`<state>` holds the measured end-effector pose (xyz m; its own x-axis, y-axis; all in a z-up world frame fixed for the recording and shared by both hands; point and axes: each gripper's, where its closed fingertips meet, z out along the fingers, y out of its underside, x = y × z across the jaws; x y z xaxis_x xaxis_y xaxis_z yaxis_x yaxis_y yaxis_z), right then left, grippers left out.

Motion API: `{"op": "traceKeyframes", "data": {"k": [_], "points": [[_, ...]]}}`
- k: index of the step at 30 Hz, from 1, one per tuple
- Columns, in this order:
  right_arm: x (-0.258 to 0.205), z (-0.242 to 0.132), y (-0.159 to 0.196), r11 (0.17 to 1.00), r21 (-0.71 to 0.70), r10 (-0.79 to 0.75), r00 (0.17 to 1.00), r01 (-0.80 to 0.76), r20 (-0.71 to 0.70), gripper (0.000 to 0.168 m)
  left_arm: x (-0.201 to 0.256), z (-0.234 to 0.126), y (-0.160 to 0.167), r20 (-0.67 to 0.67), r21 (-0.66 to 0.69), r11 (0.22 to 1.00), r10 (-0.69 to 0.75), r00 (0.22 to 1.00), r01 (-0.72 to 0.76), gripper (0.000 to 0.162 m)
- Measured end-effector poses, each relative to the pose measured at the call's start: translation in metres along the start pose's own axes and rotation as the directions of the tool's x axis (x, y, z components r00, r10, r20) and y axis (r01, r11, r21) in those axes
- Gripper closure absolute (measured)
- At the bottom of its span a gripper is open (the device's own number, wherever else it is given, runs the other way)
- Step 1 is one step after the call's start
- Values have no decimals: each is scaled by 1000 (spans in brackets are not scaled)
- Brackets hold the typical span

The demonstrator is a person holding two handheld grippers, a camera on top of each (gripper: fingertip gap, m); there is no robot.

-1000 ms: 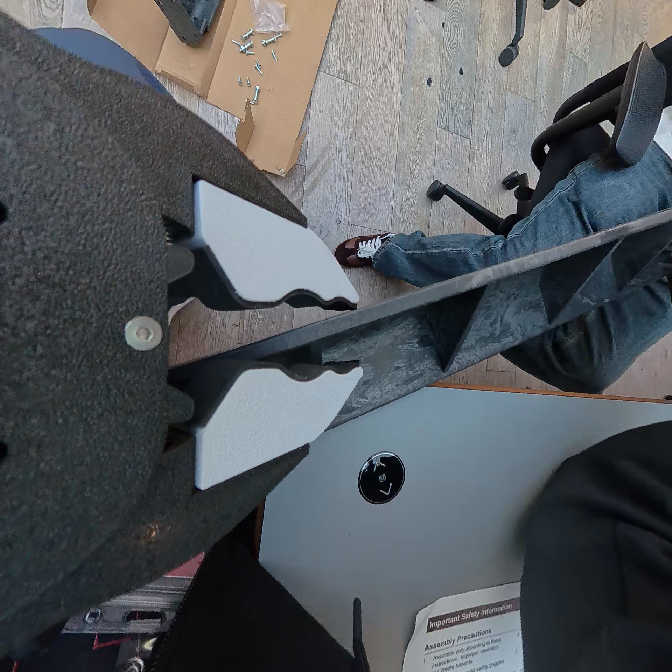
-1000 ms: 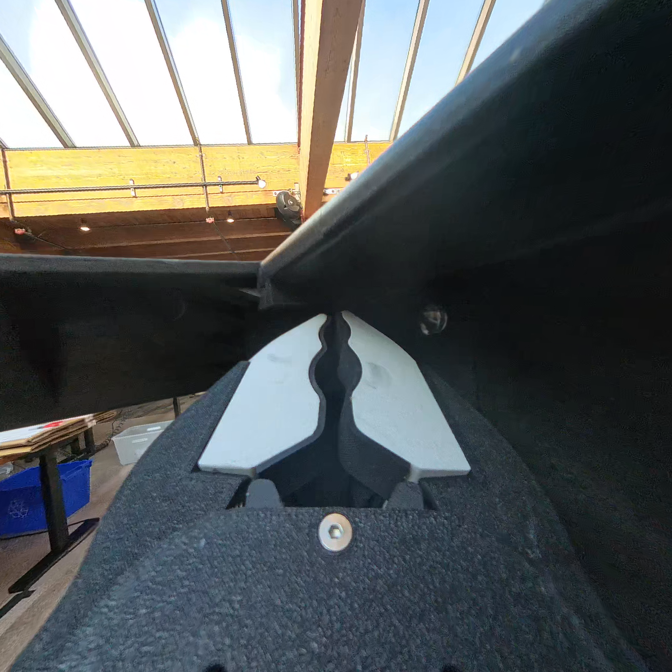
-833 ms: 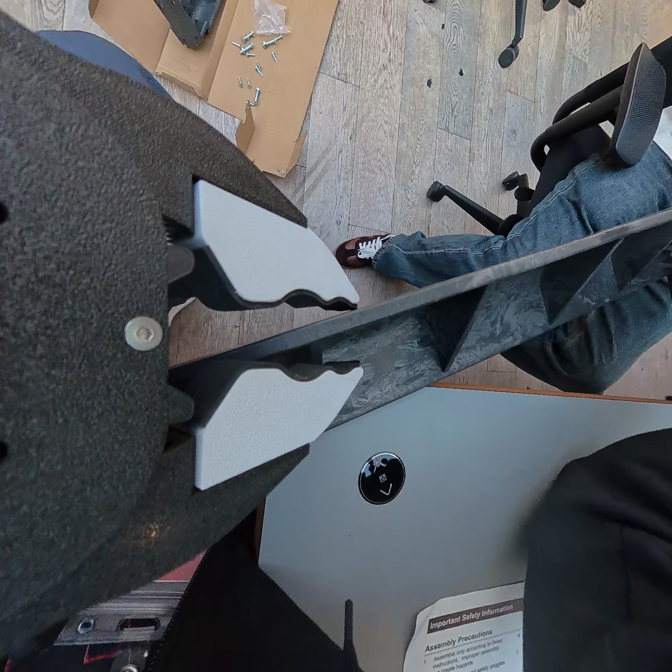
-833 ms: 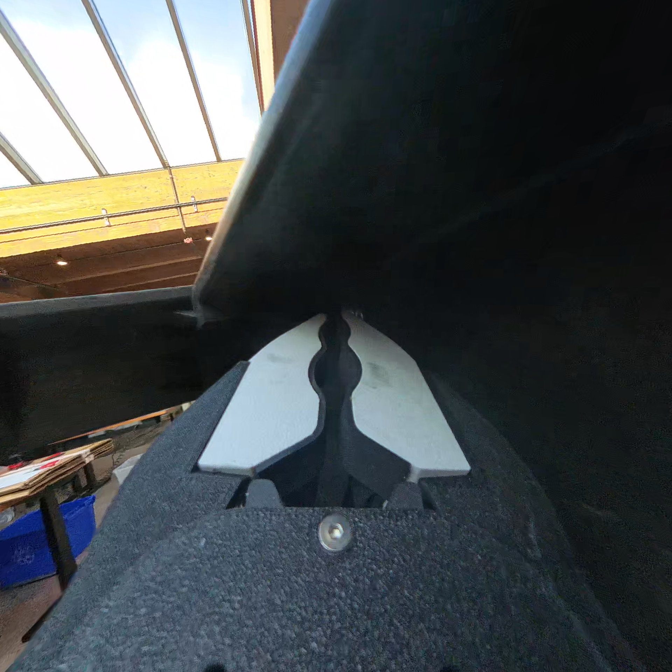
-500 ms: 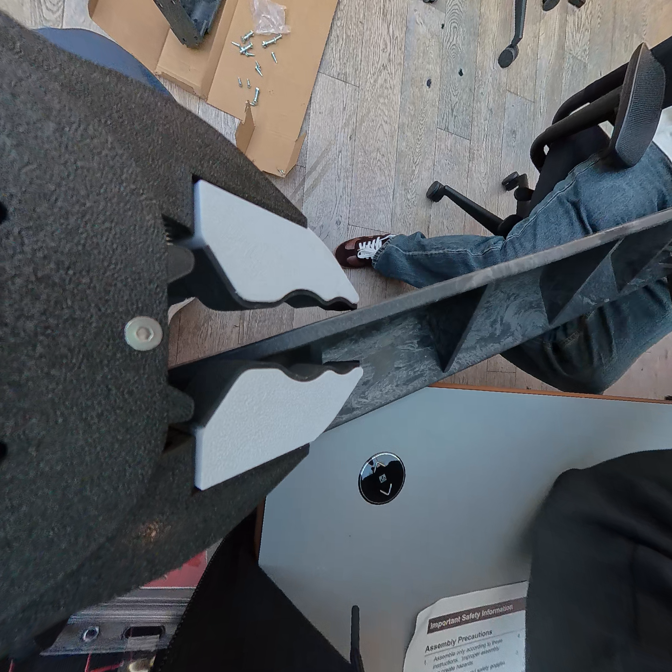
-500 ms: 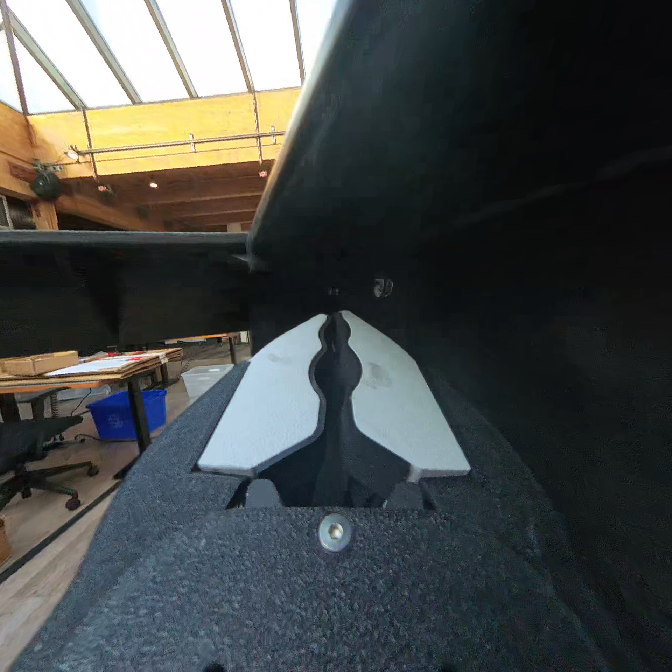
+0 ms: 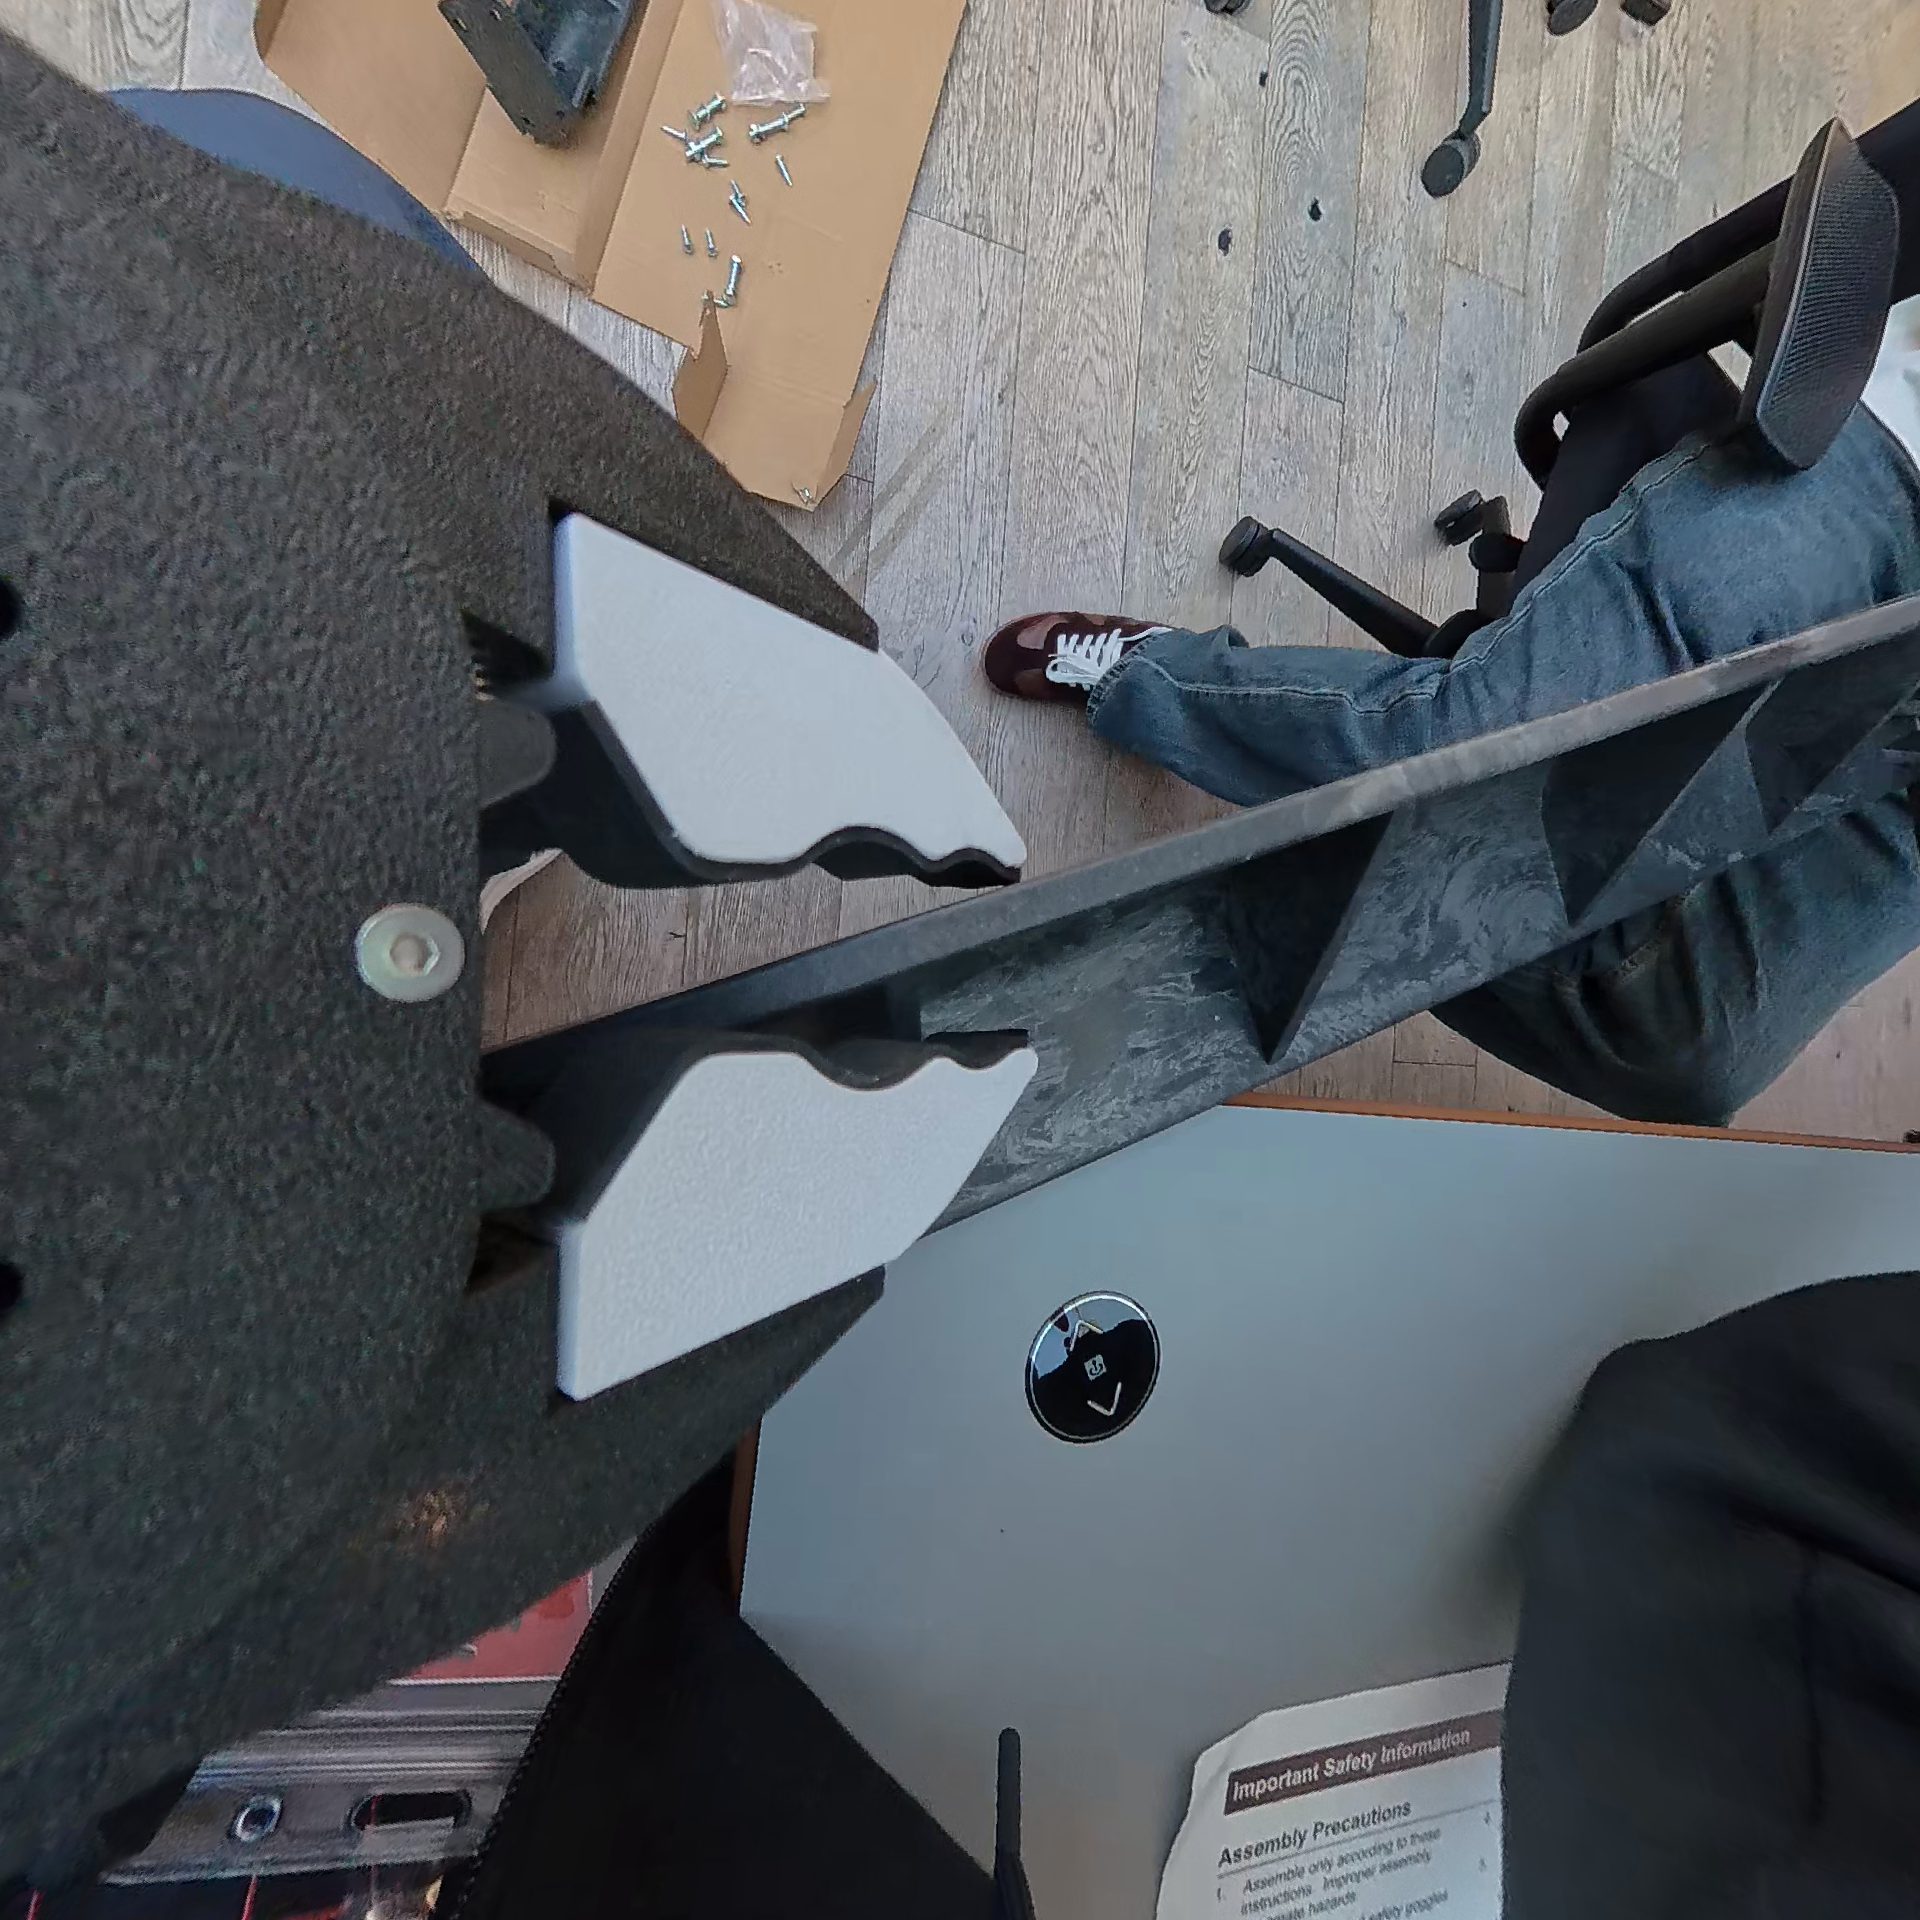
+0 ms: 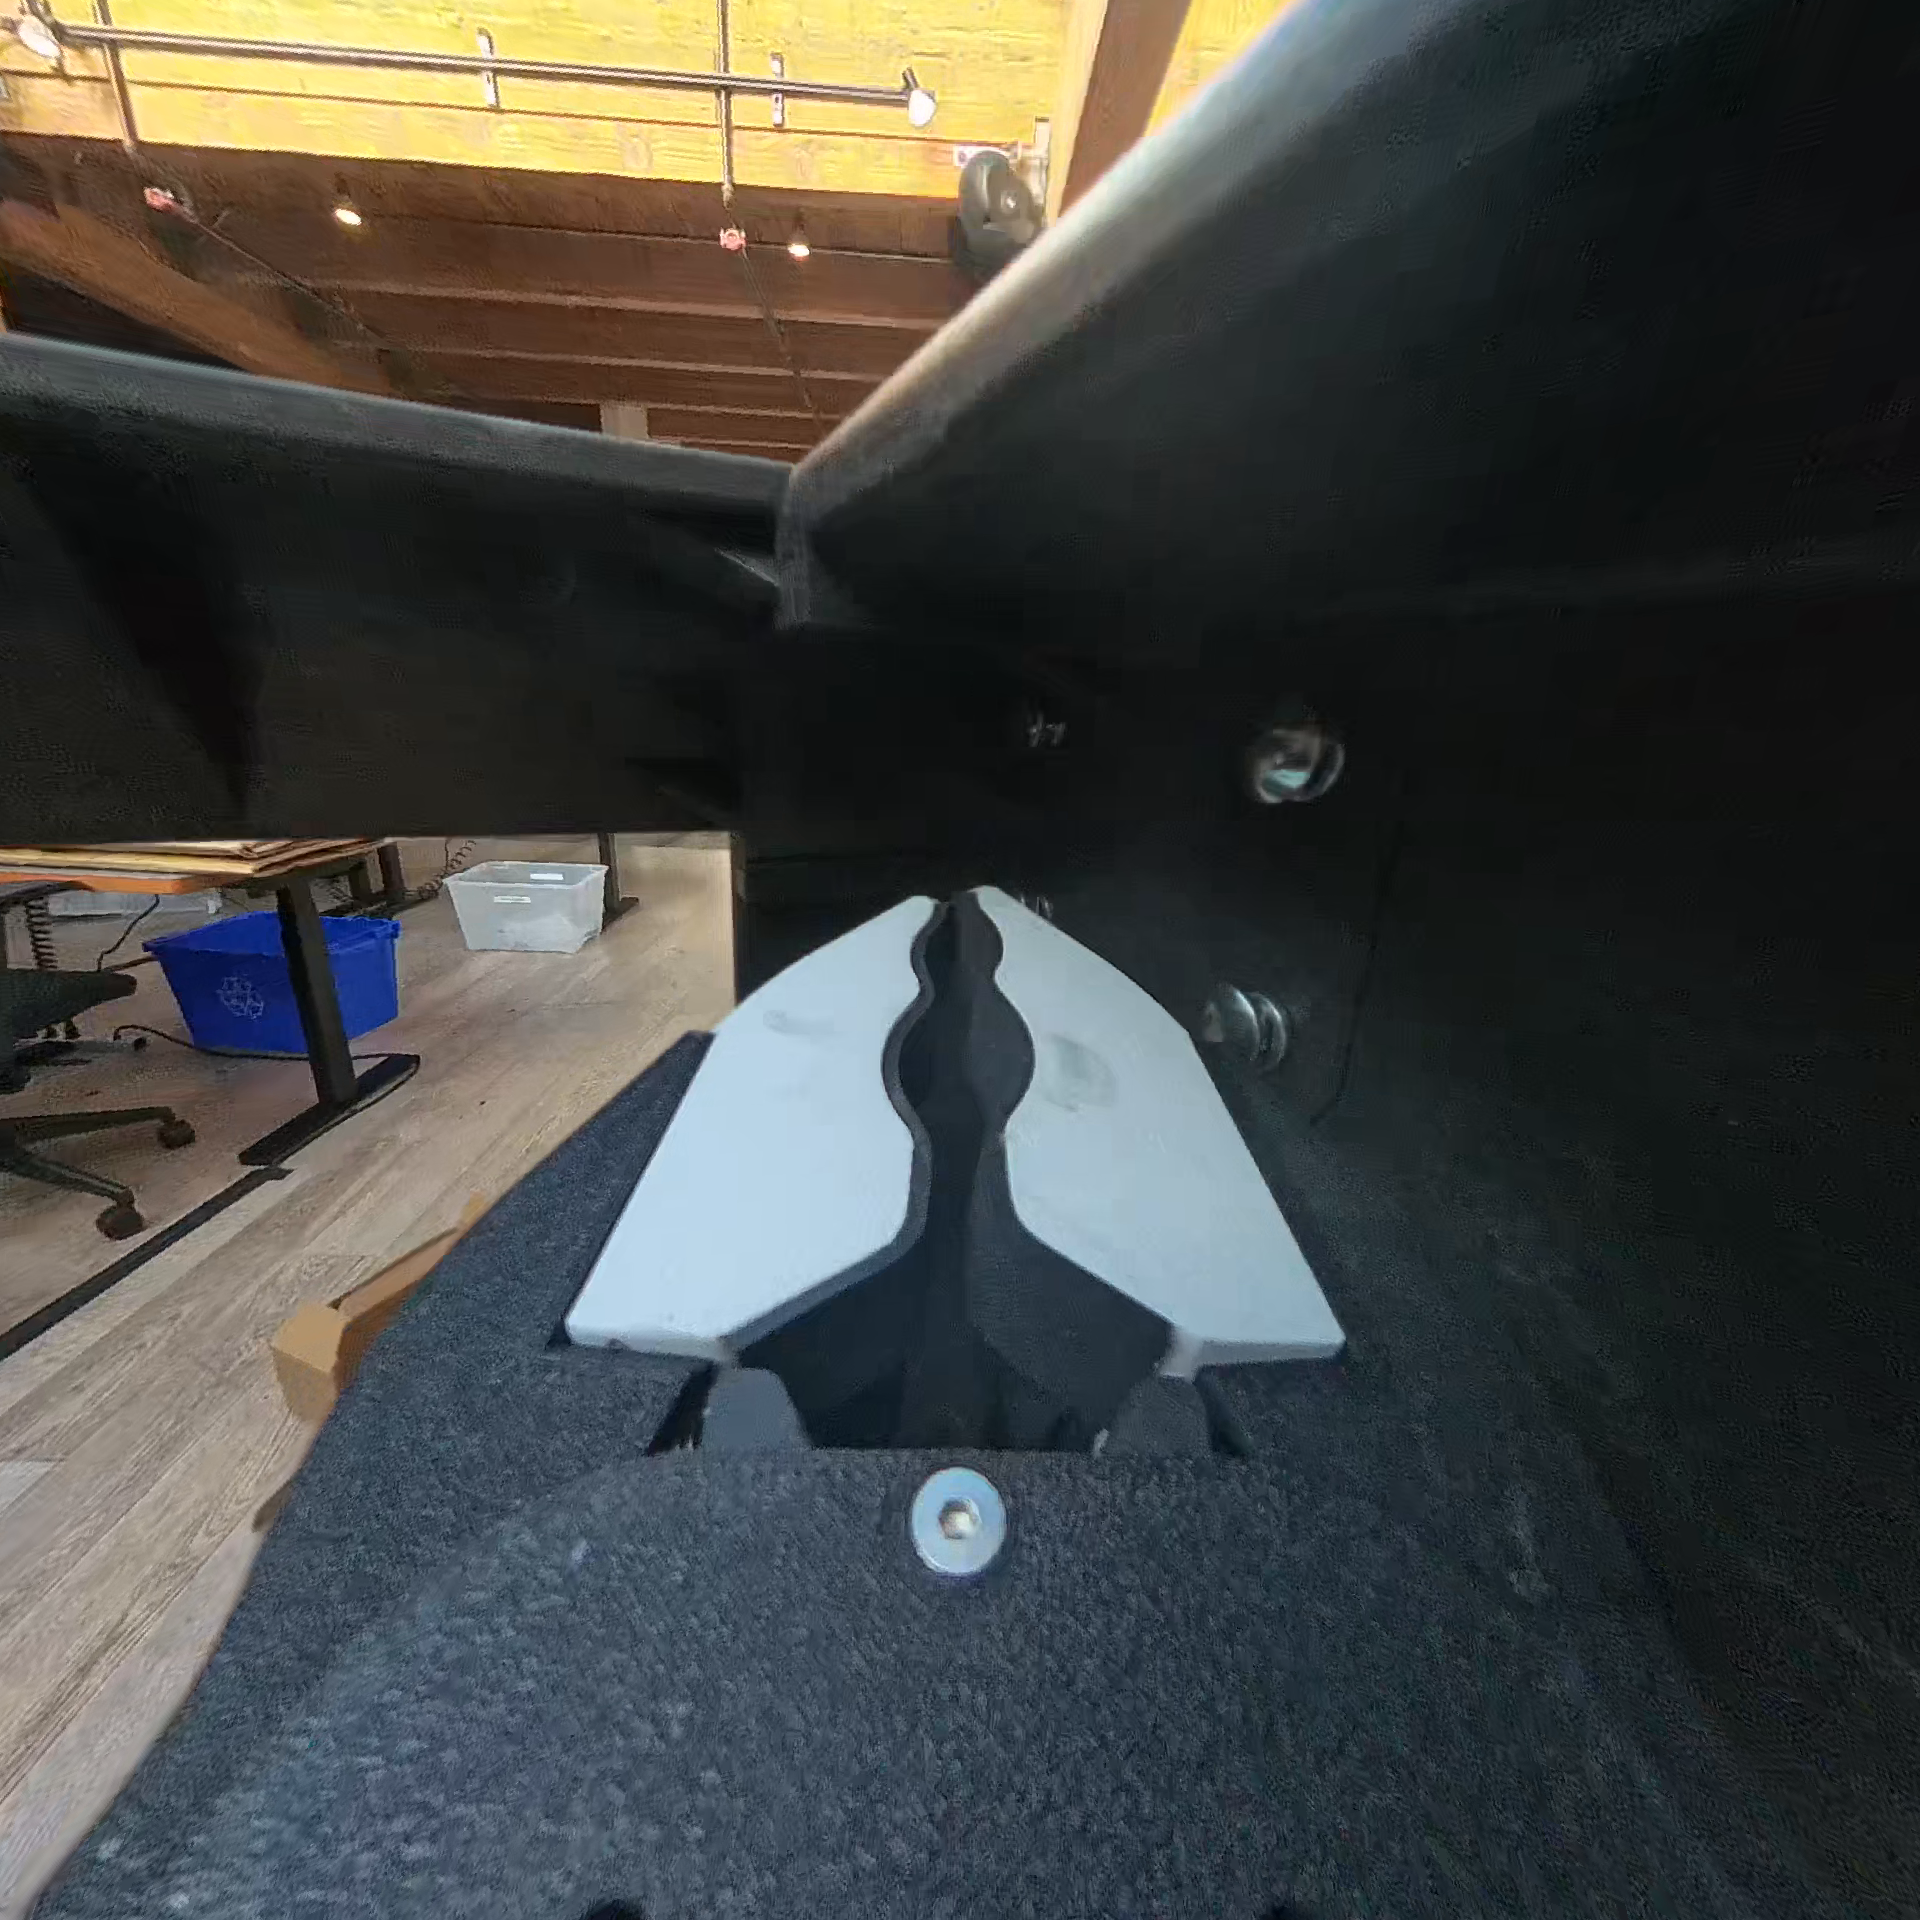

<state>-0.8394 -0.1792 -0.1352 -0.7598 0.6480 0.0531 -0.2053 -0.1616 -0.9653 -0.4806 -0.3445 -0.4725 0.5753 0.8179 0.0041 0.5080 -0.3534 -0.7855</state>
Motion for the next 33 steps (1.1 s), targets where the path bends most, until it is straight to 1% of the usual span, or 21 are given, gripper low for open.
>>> {"op": "traceKeyframes", "data": {"k": [4, 5, 7, 10, 12, 15, 17, 21, 24, 25, 28, 31, 33], "points": [[-10, 28, 11, 1000, -21, -14, 1000, 13, -22, 168, 0, 0, 0, 2, -1, 1000, 3, 1000, -3, 135], [-8, 35, 15, 999, -34, -21, 998, 19, -52, 168, 0, 0, 0, 2, -1, 1000, 1, 1000, -1, 135], [8, 46, 29, 995, -89, -49, 984, 34, -172, 168, 0, 0, 0, 4, -2, 1000, 4, 1000, -4, 135], [6, 48, 27, 996, -85, -56, 979, 40, -197, 168, 0, 0, 0, 6, -3, 1000, 5, 1000, -5, 136], [4, 44, 22, 995, -79, -76, 979, 63, -189, 168, 0, 0, 0, 5, -1, 1000, 1, 1000, -1, 136], [-3, 33, 8, 1000, -17, -9, 994, 8, -106, 168, 0, 0, 0, 5, -2, 1000, 4, 1000, -4, 136], [-2, 23, 0, 1000, 18, 12, 997, -11, -78, 168, 0, 0, 0, 3, -1, 1000, 2, 1000, -2, 136], [8, 0, -21, 992, 116, 60, 995, -51, -84, 168, 0, 0, 0, 4, -2, 1000, 3, 1000, -3, 136], [21, -14, -34, 967, 219, 151, 986, -131, -76, 168, 0, 0, 0, 4, -2, 1000, 2, 1000, -2, 136], [28, -16, -35, 956, 246, 186, 978, -159, -91, 168, 0, 0, 0, 4, -2, 1000, 4, 1000, -4, 136], [57, -23, -28, 937, 287, 262, 943, -198, -206, 168, 0, 0, 0, 4, -3, 1000, 5, 1000, -5, 135], [53, -28, -33, 926, 309, 269, 952, -216, -142, 168, 0, 0, 0, 5, -3, 1000, 5, 1000, -5, 136], [39, -29, -41, 936, 305, 208, 975, -175, -80, 168, 0, 0, 0, 6, -3, 1000, 6, 1000, -6, 136]]}}
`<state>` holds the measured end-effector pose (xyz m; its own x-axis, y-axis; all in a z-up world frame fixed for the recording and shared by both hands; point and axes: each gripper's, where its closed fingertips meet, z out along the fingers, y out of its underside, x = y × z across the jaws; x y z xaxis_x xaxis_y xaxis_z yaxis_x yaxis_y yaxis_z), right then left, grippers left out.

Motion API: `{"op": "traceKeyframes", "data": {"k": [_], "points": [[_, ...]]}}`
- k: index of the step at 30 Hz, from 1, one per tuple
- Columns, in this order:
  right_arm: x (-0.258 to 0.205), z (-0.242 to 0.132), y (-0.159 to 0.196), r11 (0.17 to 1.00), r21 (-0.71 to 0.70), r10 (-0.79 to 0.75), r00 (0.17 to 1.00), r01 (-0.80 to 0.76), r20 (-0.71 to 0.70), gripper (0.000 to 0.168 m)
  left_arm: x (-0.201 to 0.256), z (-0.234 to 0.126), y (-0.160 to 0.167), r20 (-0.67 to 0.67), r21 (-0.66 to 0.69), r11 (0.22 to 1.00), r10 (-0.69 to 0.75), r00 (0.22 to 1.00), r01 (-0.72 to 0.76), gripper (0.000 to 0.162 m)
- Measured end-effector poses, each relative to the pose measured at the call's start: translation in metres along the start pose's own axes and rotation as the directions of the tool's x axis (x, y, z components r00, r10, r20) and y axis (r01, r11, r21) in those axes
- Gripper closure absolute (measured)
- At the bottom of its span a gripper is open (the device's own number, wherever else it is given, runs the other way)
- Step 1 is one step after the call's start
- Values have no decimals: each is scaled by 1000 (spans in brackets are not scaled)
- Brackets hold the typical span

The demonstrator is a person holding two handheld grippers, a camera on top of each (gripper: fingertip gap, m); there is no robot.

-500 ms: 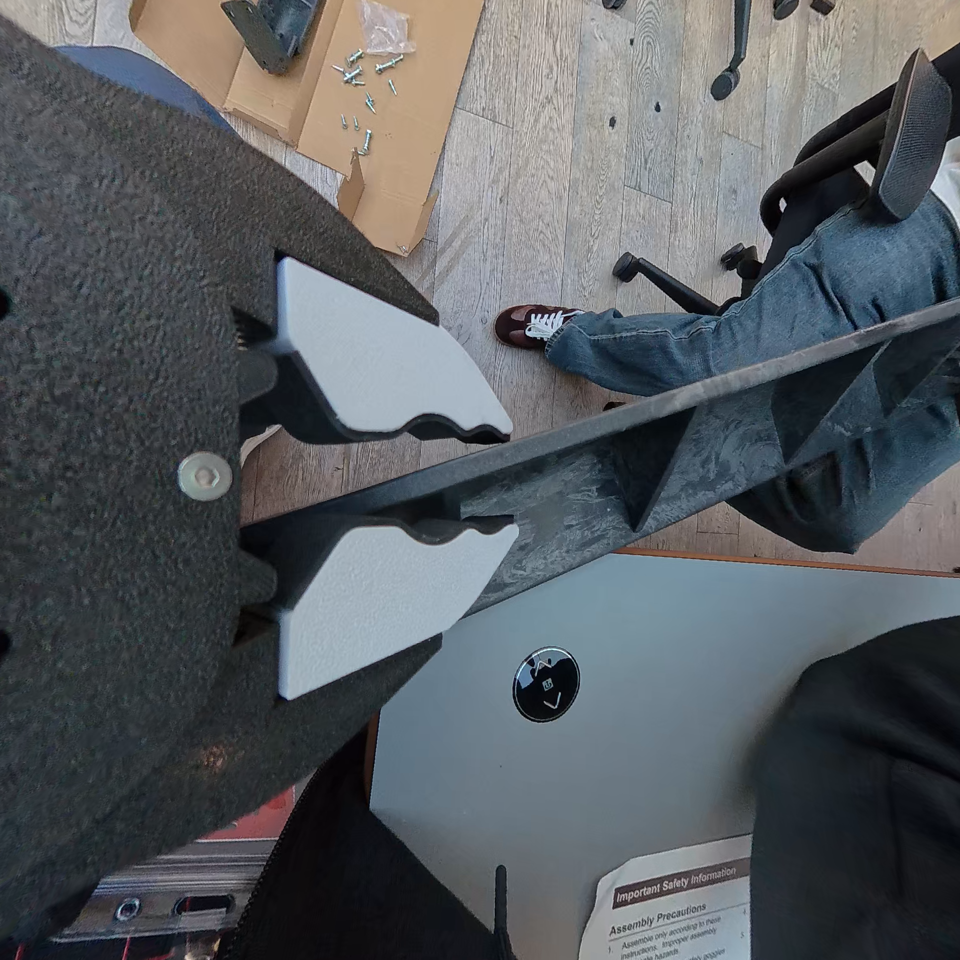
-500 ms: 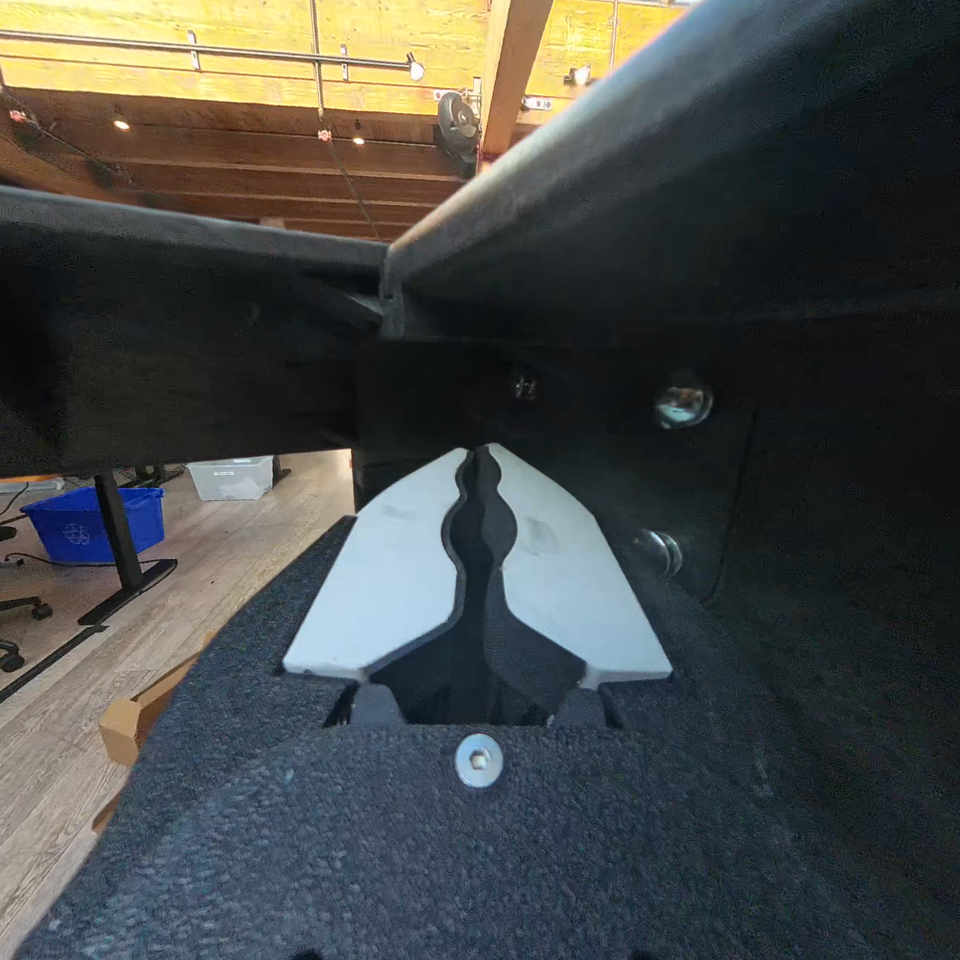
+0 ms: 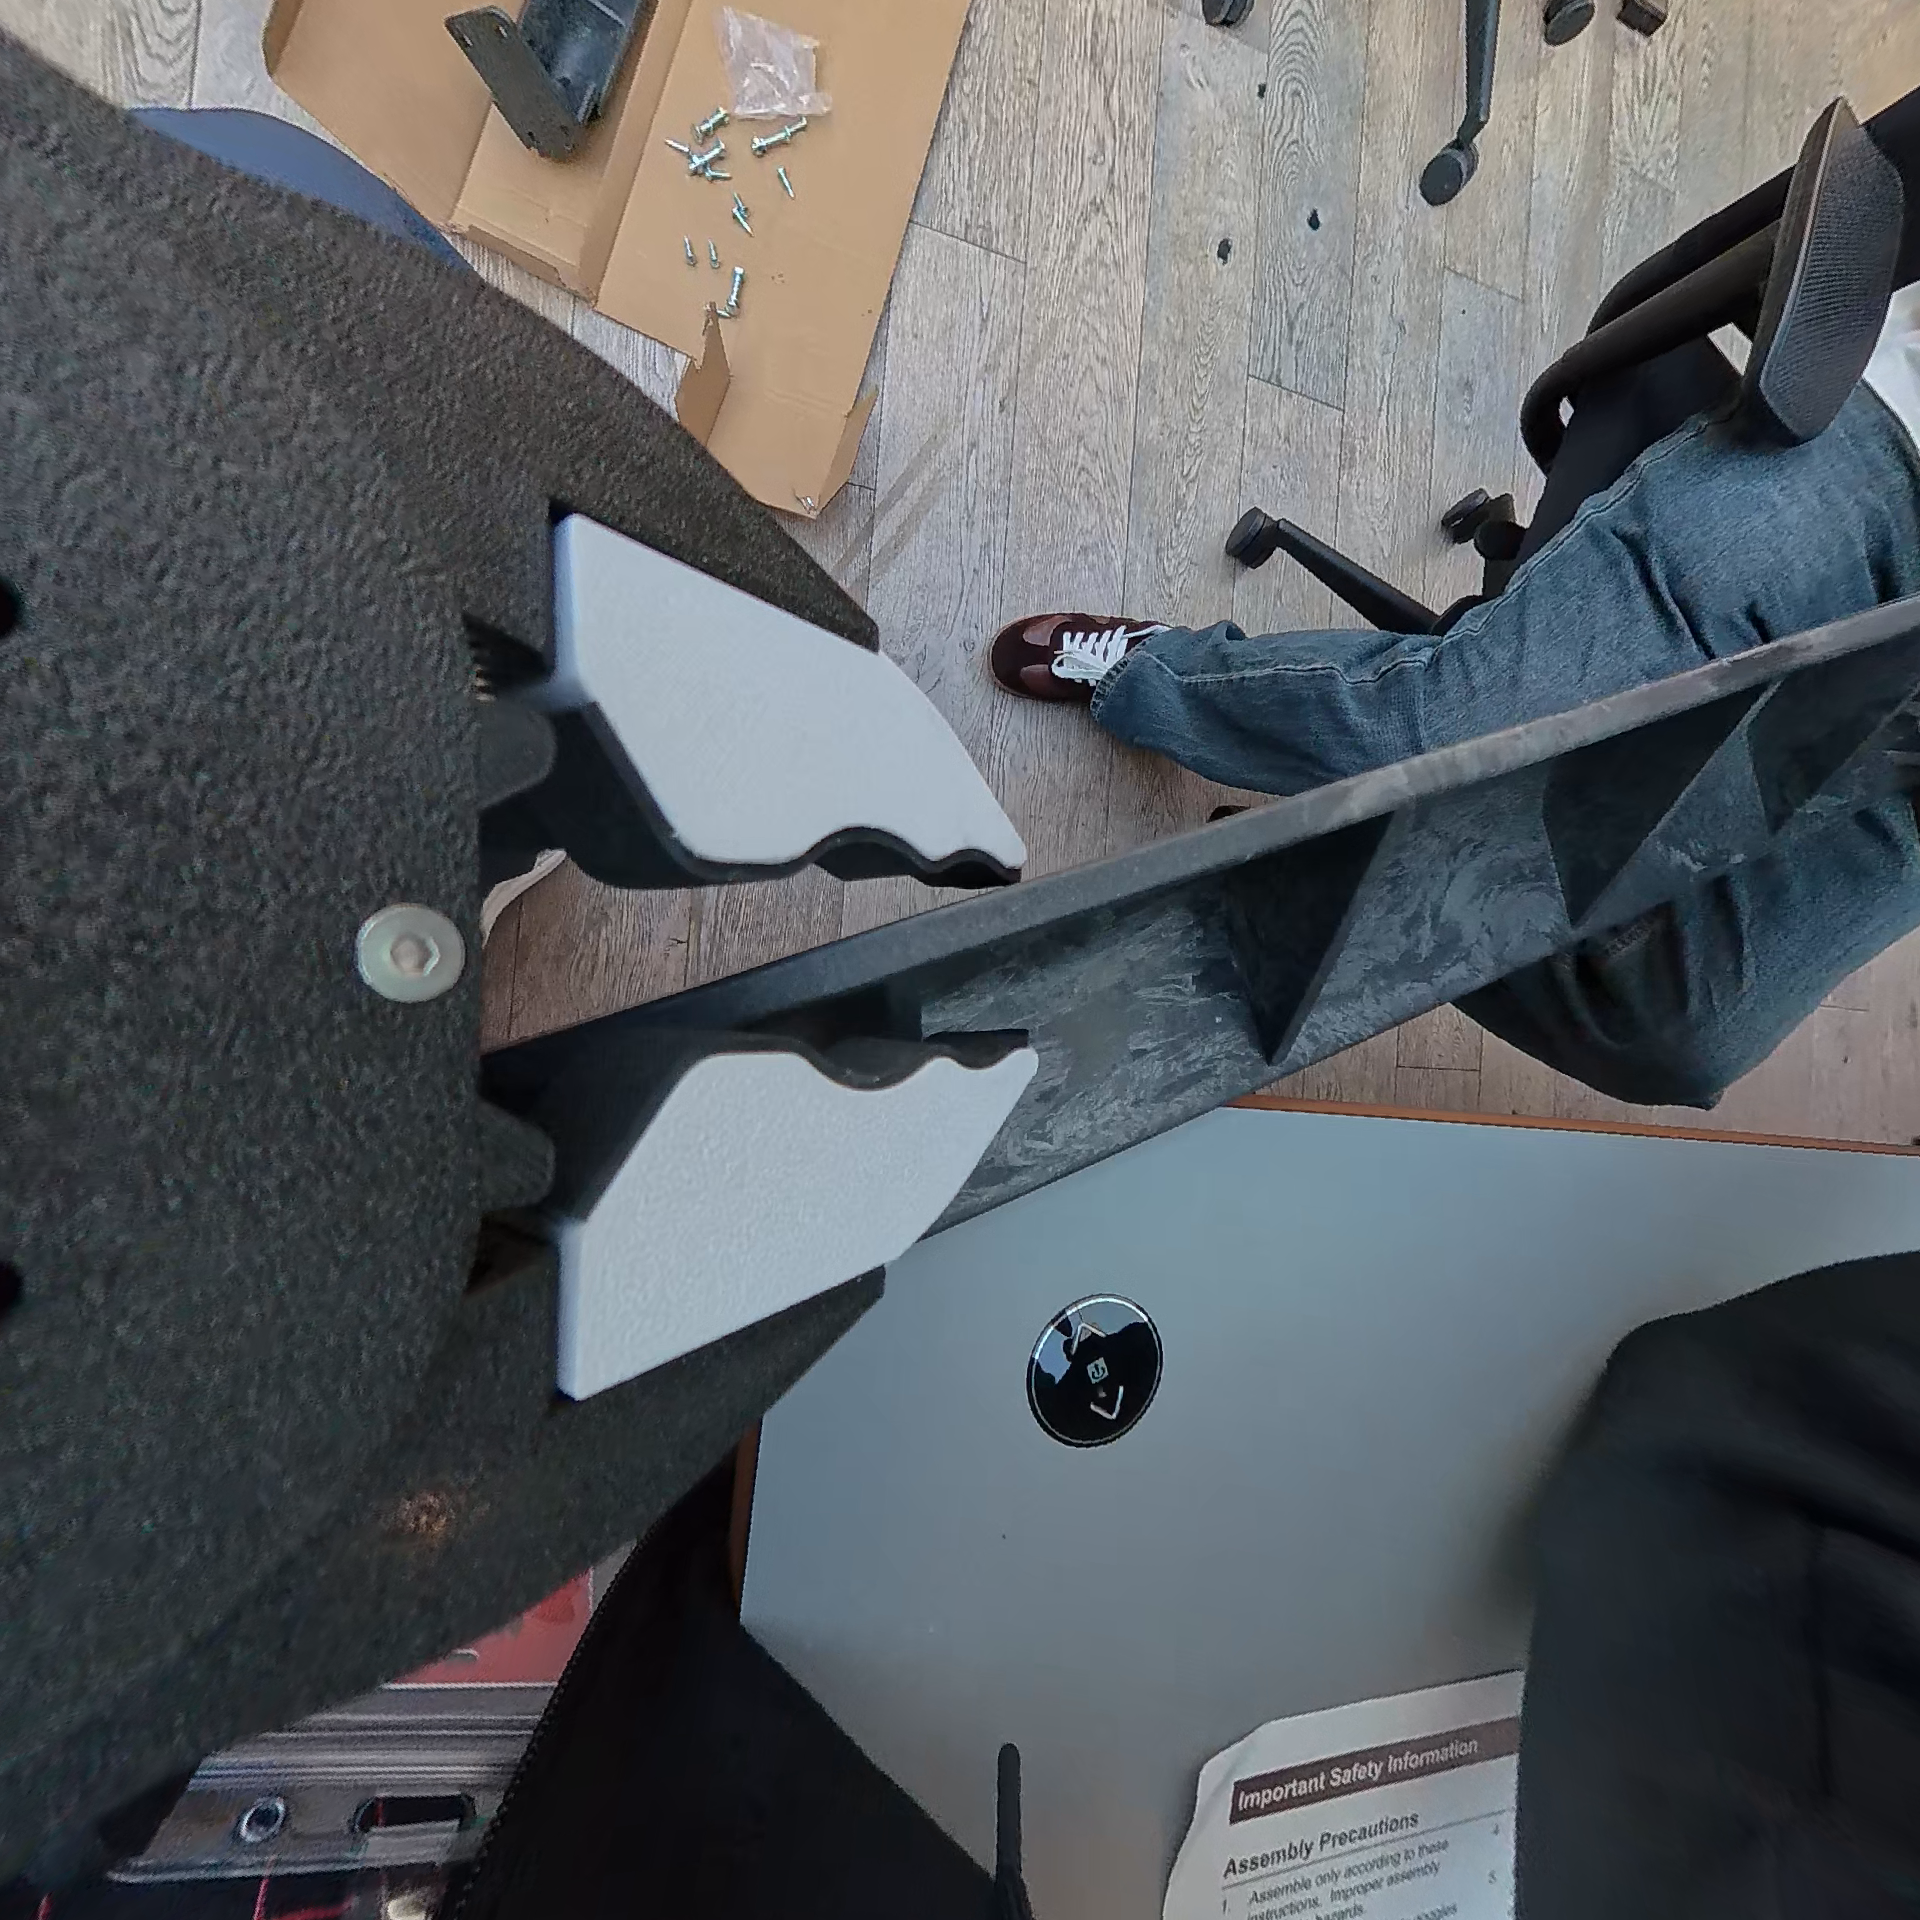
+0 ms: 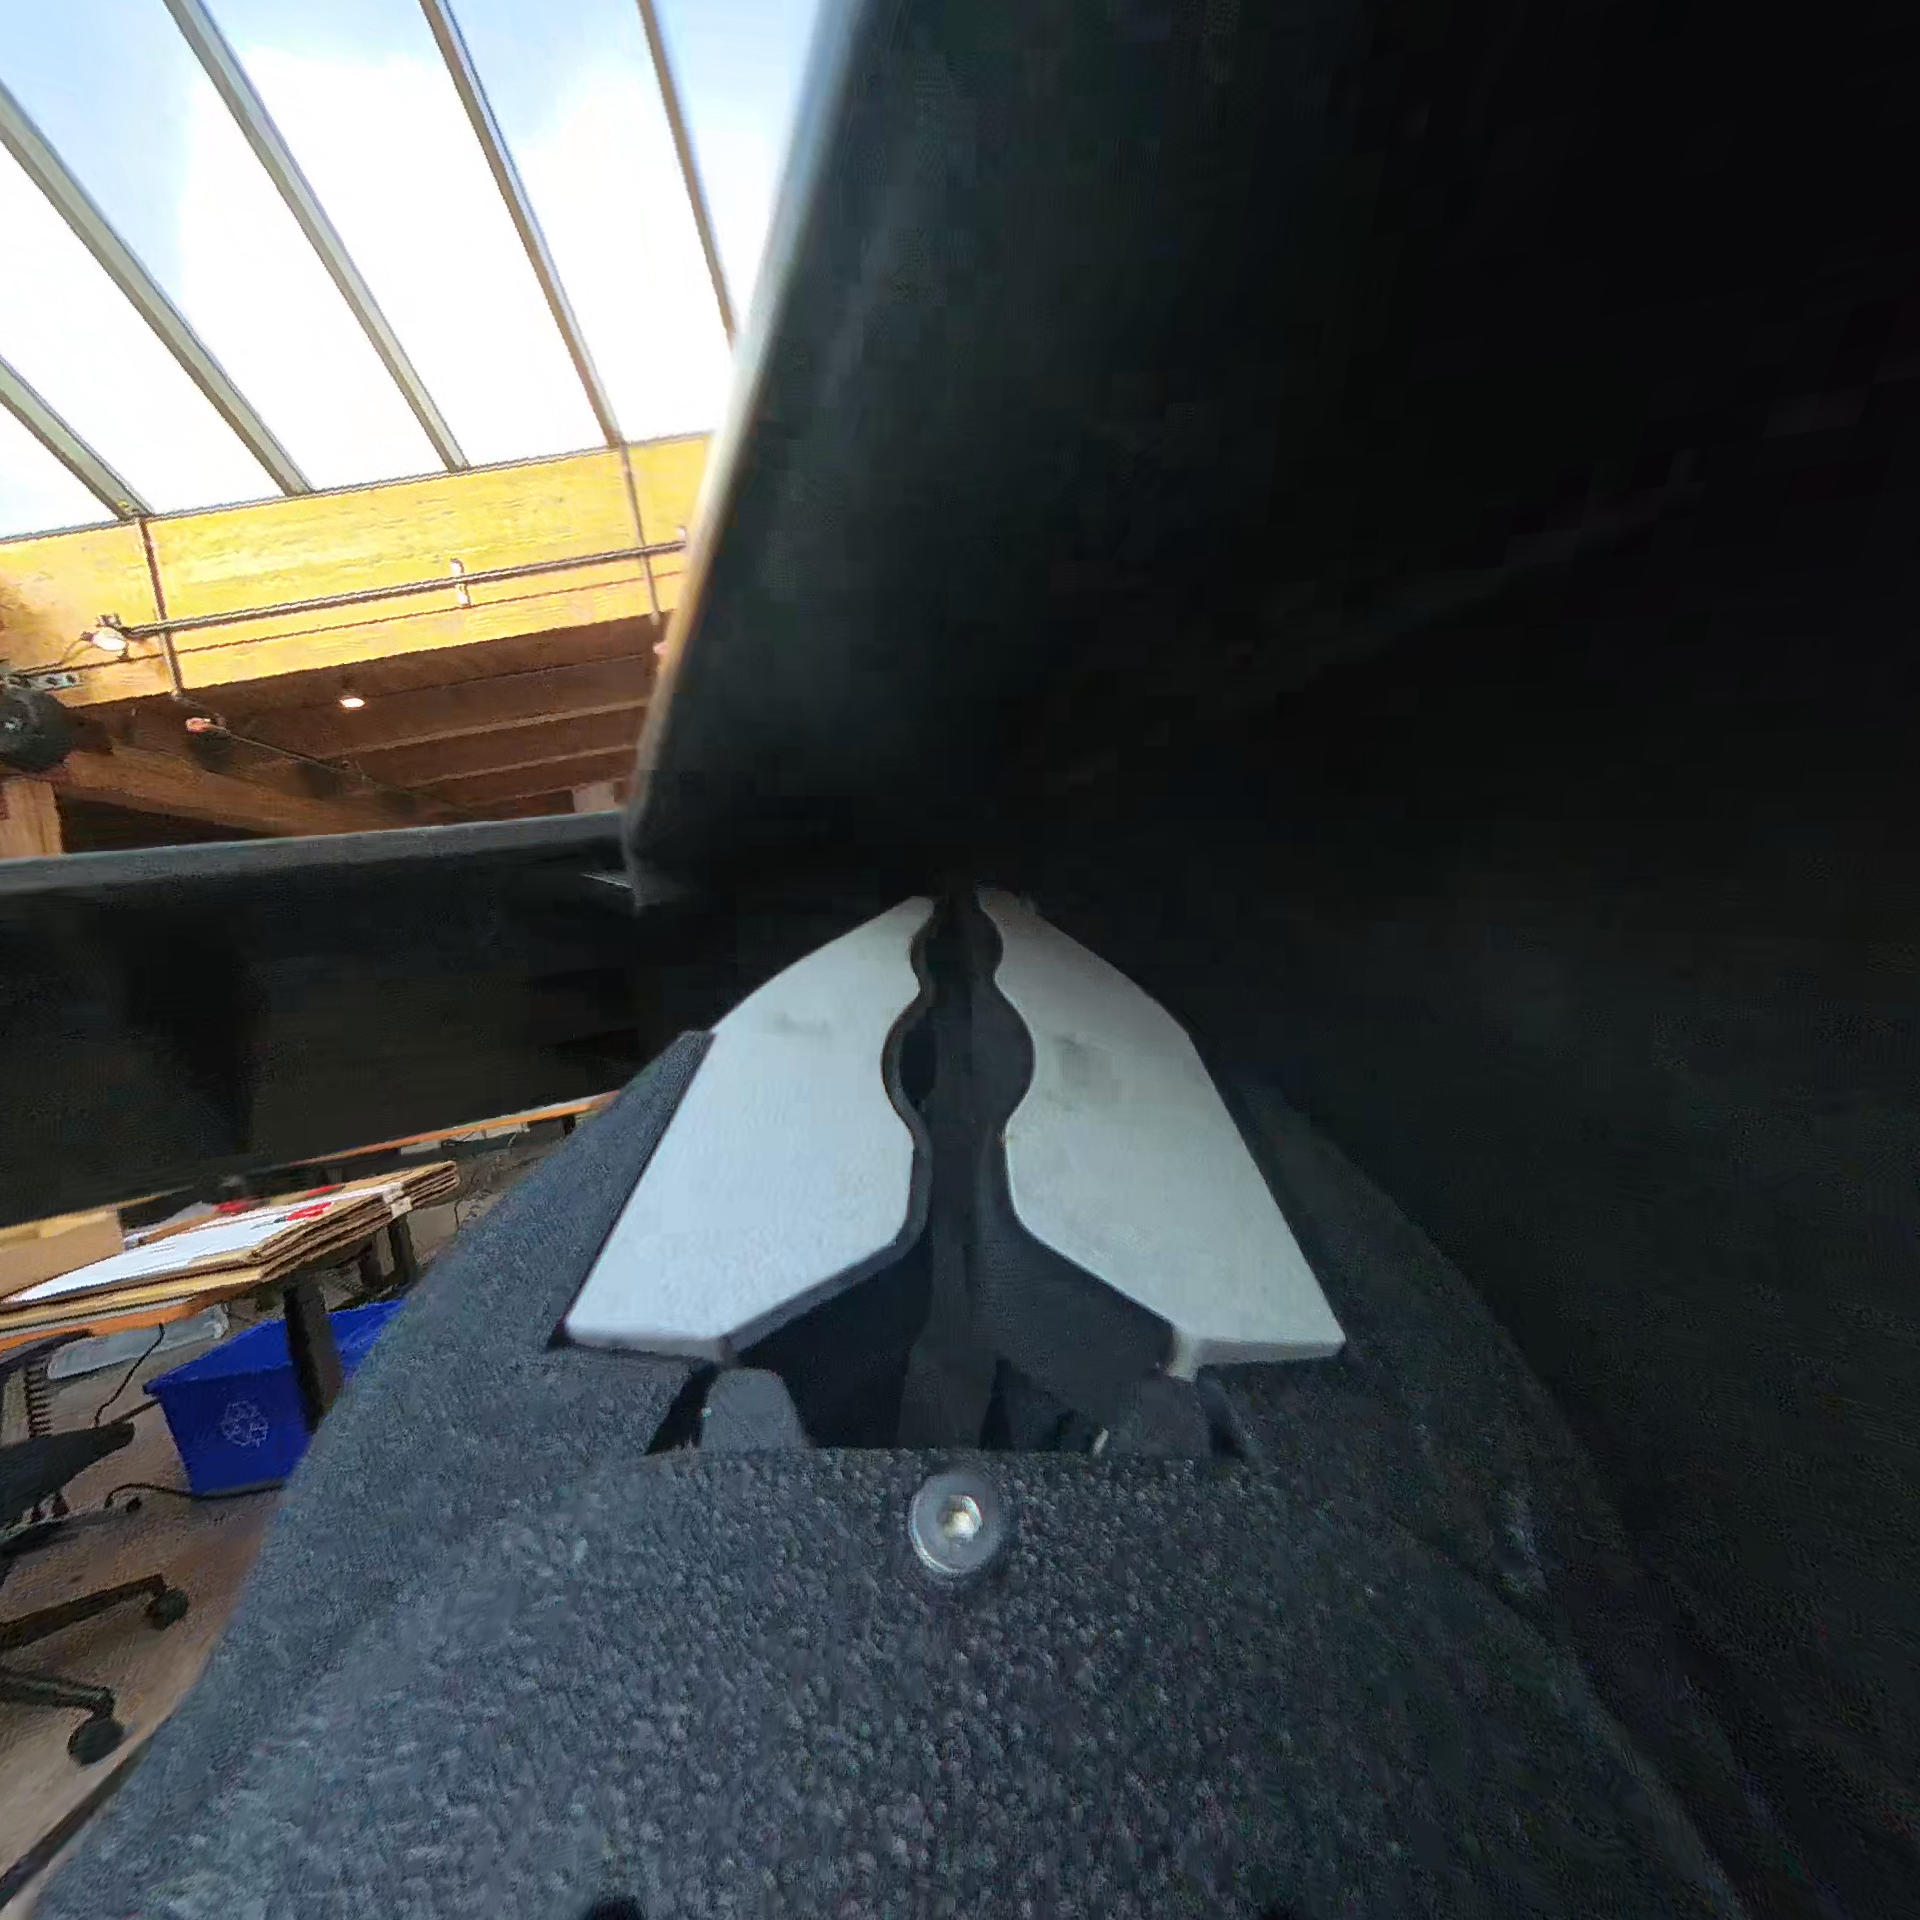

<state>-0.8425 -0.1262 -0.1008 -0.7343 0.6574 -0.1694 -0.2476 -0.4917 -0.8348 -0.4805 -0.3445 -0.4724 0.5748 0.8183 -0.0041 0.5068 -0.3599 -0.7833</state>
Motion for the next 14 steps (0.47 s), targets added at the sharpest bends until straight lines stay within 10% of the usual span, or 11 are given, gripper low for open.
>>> {"op": "traceKeyframes", "data": {"k": [14], "points": [[-33, 65, 50, 990, -100, -110, 991, 101, -79, 168, 0, 0, 0, 2, -1, 1000, 3, 1000, -3, 136]]}}
